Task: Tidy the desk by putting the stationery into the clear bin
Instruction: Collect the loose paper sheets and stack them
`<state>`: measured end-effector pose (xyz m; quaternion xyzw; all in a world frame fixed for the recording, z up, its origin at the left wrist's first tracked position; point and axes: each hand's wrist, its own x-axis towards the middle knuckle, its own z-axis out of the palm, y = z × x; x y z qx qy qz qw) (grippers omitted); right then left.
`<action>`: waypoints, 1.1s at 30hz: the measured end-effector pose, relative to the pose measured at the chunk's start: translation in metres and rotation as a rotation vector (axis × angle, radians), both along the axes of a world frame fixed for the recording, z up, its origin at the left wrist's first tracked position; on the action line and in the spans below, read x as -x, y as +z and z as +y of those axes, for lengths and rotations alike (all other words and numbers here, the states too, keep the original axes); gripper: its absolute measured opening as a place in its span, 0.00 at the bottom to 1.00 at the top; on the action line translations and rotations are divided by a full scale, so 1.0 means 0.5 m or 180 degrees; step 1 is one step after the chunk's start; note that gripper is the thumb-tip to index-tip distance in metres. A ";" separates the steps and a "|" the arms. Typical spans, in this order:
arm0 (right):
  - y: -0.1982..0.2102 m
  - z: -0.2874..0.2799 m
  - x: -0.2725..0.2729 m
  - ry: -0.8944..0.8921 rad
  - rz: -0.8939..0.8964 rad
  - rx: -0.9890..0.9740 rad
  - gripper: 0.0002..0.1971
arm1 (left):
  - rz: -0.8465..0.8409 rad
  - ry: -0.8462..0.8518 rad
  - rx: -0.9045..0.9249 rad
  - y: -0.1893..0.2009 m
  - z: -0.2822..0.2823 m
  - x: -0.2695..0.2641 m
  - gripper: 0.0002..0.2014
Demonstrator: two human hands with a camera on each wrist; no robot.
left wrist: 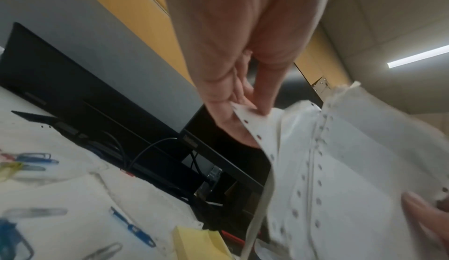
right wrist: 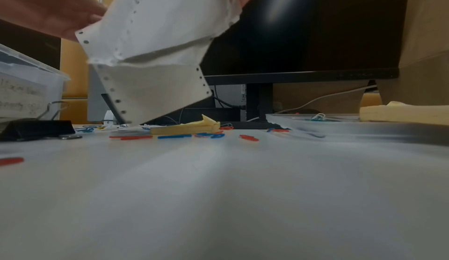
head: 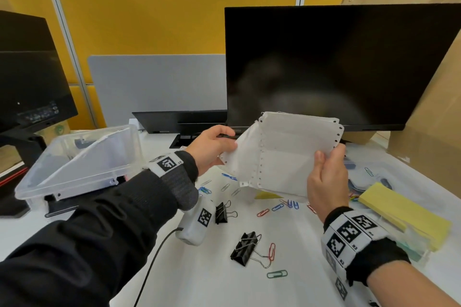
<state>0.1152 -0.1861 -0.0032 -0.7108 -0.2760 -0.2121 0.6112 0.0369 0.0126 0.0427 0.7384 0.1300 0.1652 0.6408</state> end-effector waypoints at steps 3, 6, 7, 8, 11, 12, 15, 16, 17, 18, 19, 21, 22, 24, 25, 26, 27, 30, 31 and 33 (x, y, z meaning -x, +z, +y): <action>-0.003 0.000 -0.002 0.0061 -0.0012 -0.0082 0.03 | -0.0034 0.0278 -0.0051 -0.025 -0.009 -0.004 0.13; -0.004 0.001 -0.005 0.0030 0.0004 -0.0110 0.02 | -0.0092 0.0377 0.0196 -0.047 -0.027 -0.007 0.12; -0.005 0.001 -0.006 0.0019 0.0021 -0.0125 0.01 | -0.0203 0.0294 0.0473 -0.049 -0.036 -0.006 0.12; -0.005 0.001 -0.007 0.0001 0.0036 -0.0135 0.01 | -0.0305 0.0177 0.0820 -0.048 -0.046 -0.005 0.13; -0.006 0.002 -0.009 -0.0051 0.0023 -0.0075 0.02 | -0.0417 -0.0026 0.1301 -0.044 -0.054 -0.006 0.20; -0.006 0.003 -0.010 -0.0070 0.0010 -0.0035 0.02 | -0.0428 -0.0004 0.1088 -0.044 -0.053 -0.008 0.18; -0.012 0.004 -0.015 -0.0063 0.0008 0.0195 0.03 | -0.0423 0.0409 0.0125 -0.026 -0.045 -0.007 0.08; -0.014 0.005 -0.018 -0.0074 -0.0018 0.0326 0.03 | -0.0476 0.0595 -0.0080 -0.016 -0.036 -0.009 0.07; -0.017 0.006 -0.020 -0.0078 -0.0071 0.0456 0.04 | -0.0532 0.0712 -0.0230 -0.006 -0.026 -0.011 0.06; -0.018 0.006 -0.021 -0.0049 -0.0130 0.0557 0.04 | -0.0549 0.0745 -0.0344 0.009 -0.018 -0.011 0.05; -0.019 0.007 -0.022 0.0011 -0.0177 0.0624 0.03 | -0.0510 0.0704 -0.0427 0.025 -0.011 -0.010 0.04; -0.018 0.006 -0.020 0.0132 -0.0263 0.0703 0.02 | -0.0375 0.0510 -0.0569 0.055 -0.004 -0.008 0.02; -0.017 0.006 -0.019 0.0175 -0.0299 0.0732 0.05 | -0.0317 0.0395 -0.0683 0.068 -0.005 -0.008 0.04; -0.018 0.006 -0.019 0.0242 -0.0335 0.0822 0.11 | -0.0244 0.0182 -0.0942 0.090 -0.010 -0.009 0.08; -0.019 0.005 -0.019 0.0242 -0.0377 0.0852 0.12 | -0.0200 0.0079 -0.1099 0.097 -0.013 -0.011 0.10; -0.020 0.005 -0.020 0.0216 -0.0446 0.0853 0.11 | -0.0146 -0.0036 -0.1283 0.103 -0.018 -0.013 0.11; -0.020 0.005 -0.020 0.0164 -0.0538 0.0839 0.09 | -0.0067 -0.0135 -0.1532 0.107 -0.021 -0.016 0.12; -0.017 0.004 -0.018 -0.0045 -0.0776 0.0845 0.04 | 0.0224 -0.0189 -0.2440 0.120 -0.024 -0.023 0.14; -0.017 0.003 -0.018 -0.0062 -0.0781 0.0846 0.04 | 0.0306 -0.0156 -0.2612 0.125 -0.025 -0.024 0.15; -0.017 0.002 -0.018 -0.0055 -0.0754 0.0848 0.04 | 0.0412 -0.0194 -0.2798 0.132 -0.027 -0.028 0.16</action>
